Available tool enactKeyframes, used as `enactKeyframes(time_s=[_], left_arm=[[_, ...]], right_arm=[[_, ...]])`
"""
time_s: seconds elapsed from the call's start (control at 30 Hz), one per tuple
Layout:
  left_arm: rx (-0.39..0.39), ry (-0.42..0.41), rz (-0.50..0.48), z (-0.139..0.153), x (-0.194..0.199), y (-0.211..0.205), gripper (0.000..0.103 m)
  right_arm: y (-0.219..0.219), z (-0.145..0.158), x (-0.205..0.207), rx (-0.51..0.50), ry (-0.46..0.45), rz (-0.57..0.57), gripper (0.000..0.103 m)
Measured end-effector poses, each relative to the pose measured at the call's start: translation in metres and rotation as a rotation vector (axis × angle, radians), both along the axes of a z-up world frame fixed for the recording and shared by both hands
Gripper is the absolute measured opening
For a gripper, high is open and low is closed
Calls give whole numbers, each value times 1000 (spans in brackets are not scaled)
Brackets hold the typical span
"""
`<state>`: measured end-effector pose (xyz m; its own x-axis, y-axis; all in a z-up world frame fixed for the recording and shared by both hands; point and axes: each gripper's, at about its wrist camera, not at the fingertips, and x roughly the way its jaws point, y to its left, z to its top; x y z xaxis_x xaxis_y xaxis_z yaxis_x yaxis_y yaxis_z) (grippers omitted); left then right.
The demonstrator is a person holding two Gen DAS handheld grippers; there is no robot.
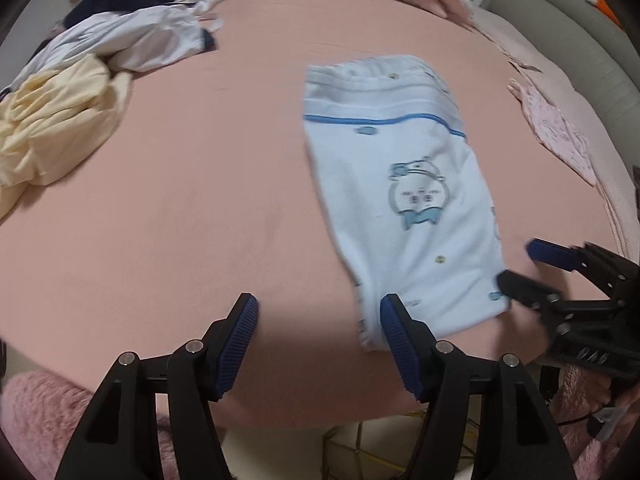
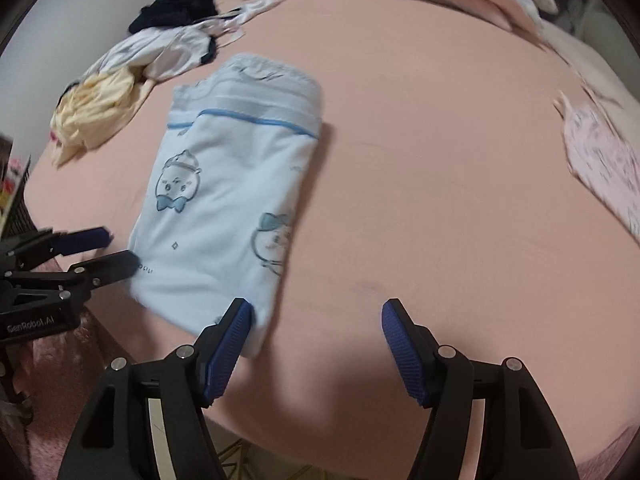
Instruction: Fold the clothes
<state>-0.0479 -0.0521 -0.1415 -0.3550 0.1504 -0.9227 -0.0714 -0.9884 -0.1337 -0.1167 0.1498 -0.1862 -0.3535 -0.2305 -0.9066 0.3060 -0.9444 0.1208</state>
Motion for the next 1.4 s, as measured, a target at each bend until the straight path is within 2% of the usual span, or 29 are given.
enactKeyframes(time_s=[0.07, 0.17, 0.23, 0.33, 0.43, 0.47, 0.57, 0.6, 0.67, 0.77, 0.87, 0.9, 0.97, 1.1, 1.3, 1.33, 1.37, 1.4], left_arm=[[51, 37, 17, 9, 3, -9, 62], [66, 54, -3, 13, 5, -4, 62], [1, 24, -23, 2, 5, 2, 62], [10, -7, -9, -6, 11, -6, 63], [-65, -24, 10, -3, 14, -18, 62], [-54, -19, 23, 0, 13, -24, 62], [93, 36, 53, 13, 4, -42, 62], [109, 70, 42, 19, -1, -41, 62], [111, 126, 8, 26, -12, -33, 62], [86, 128, -26, 22, -52, -12, 62], [56, 96, -41, 7, -85, 12, 62], [31, 81, -32, -3, -84, 11, 63], [65, 85, -16, -9, -80, 2, 63], [99, 93, -11, -11, -75, -9, 63], [215, 156, 60, -4, -77, -17, 62], [225, 165, 81, -3, -79, -20, 62], [188, 162, 100, -10, -88, -24, 62], [134, 147, 115, -19, -82, -23, 62]], right_arm=[[2, 3, 1, -12, 7, -8, 67], [5, 8, 1, -31, 18, -20, 68], [3, 5, 0, -21, 11, -16, 68], [-1, -3, -3, 17, -23, 6, 69], [13, 3, -5, 26, -44, -22, 68], [19, 7, -8, 24, -28, -44, 68], [24, 20, -25, -17, 20, -71, 68], [19, 23, -32, -27, 31, -62, 68], [8, 30, -46, -46, 54, -45, 68], [-7, 39, -68, -75, 87, -18, 68], [-28, 25, -90, -47, 71, 18, 68], [-34, 20, -97, -37, 66, 30, 68], [-38, 4, -100, -20, 34, 14, 69], [-8, 1, -99, -158, -5, -64, 69], [29, 21, -65, -278, 49, -154, 71], [24, 14, -67, -265, 24, -159, 71], [20, 3, -67, -211, -8, -149, 71], [15, -4, -69, -154, -26, -125, 71]])
